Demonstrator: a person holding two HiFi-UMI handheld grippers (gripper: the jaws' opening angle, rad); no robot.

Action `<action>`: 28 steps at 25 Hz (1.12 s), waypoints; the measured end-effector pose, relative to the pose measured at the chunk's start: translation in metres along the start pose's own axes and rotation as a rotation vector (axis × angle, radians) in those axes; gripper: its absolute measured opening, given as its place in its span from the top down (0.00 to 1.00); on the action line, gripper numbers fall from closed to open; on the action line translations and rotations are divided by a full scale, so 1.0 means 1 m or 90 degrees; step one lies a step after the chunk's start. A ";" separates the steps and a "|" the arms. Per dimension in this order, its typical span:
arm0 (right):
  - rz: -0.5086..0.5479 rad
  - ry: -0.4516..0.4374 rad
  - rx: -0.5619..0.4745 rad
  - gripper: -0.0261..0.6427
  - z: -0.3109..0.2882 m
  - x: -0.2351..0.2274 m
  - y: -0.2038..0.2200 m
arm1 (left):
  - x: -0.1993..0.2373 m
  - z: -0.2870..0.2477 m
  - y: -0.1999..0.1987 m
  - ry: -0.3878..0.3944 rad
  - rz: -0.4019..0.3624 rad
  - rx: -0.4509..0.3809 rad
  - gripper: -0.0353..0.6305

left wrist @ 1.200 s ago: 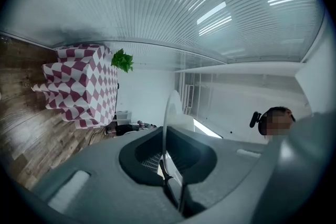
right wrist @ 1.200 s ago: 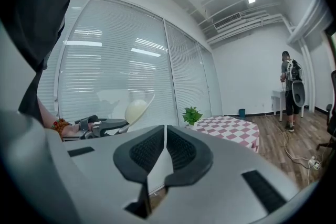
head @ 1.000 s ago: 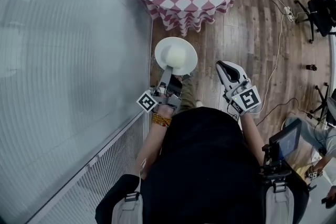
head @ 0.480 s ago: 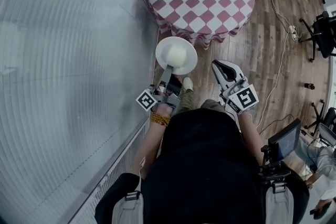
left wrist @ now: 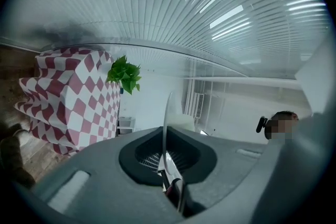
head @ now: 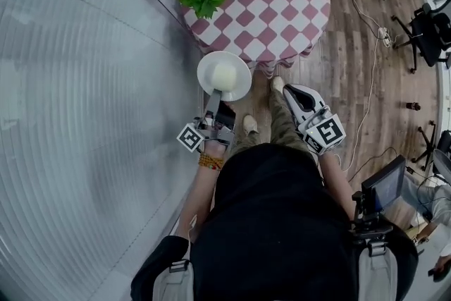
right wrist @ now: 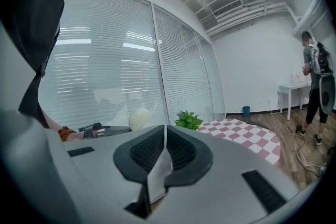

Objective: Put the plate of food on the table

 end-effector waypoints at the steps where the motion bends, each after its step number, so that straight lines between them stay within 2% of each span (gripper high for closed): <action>1: -0.002 0.000 -0.001 0.93 -0.006 -0.007 0.001 | 0.005 -0.007 0.000 -0.003 0.004 0.001 0.93; 6: -0.025 -0.015 0.001 0.93 -0.044 -0.046 0.011 | 0.023 -0.041 -0.006 -0.005 -0.008 0.012 0.93; 11: -0.029 -0.038 -0.005 0.93 -0.091 -0.101 -0.002 | 0.031 -0.097 -0.028 -0.013 -0.059 0.004 0.93; 16: -0.027 -0.048 -0.016 0.93 -0.121 -0.153 -0.022 | 0.033 -0.154 -0.035 0.008 -0.056 -0.002 0.93; 21: -0.047 0.001 -0.018 0.93 -0.123 -0.219 -0.028 | 0.061 -0.223 -0.023 -0.008 -0.033 0.023 0.93; 28: -0.100 0.111 0.017 0.93 -0.096 -0.315 -0.013 | 0.099 -0.326 -0.007 -0.052 -0.023 0.079 0.93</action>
Point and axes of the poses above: the fingertips, and each gripper's own axes: z backward along the fingers, x to its left, y out of its underside, the point moved 4 cm from there along z, backward along the fingers, and after that the axes turned 2 degrees about z, right-handed, at the moved point
